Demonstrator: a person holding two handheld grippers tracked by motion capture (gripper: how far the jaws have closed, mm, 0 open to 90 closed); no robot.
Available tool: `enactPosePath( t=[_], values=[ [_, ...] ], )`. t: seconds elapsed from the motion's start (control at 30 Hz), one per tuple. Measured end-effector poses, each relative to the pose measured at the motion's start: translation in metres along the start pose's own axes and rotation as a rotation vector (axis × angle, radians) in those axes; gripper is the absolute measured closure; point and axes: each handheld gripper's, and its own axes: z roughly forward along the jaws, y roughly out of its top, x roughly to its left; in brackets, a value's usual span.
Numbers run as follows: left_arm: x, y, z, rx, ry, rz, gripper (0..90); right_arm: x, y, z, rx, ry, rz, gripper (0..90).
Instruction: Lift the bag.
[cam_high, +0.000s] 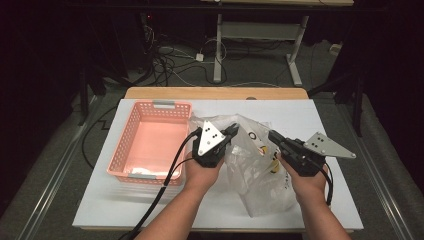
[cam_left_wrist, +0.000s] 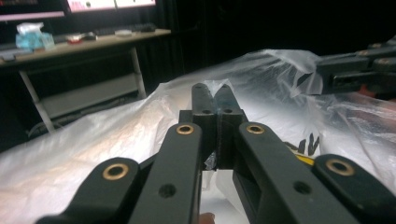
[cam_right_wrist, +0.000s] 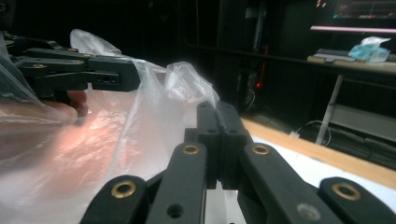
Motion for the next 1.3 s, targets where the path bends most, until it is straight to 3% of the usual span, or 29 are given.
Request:
enactPosePath(
  t=[0.43, 0.83, 1.03, 1.17, 1.3],
  values=[
    [0.002, 0.060, 0.008, -0.088, 0.007, 0.080, 88.1, -0.009, 0.029, 0.003, -0.091, -0.063, -0.007, 90.0],
    [0.003, 0.106, 0.022, -0.125, 0.026, 0.129, 88.0, -0.034, 0.069, 0.006, -0.165, -0.133, -0.006, 90.0],
    [0.013, 0.119, 0.030, -0.126, 0.055, 0.126, 88.0, -0.046, 0.097, 0.012, -0.178, -0.169, -0.017, 90.0],
    [0.017, 0.120, 0.034, -0.123, 0.069, 0.127, 88.0, -0.054, 0.114, 0.014, -0.192, -0.196, -0.021, 90.0],
    [0.021, 0.108, 0.040, -0.078, 0.074, 0.125, 87.9, -0.060, 0.110, 0.020, -0.166, -0.207, -0.018, 90.0]
  ],
)
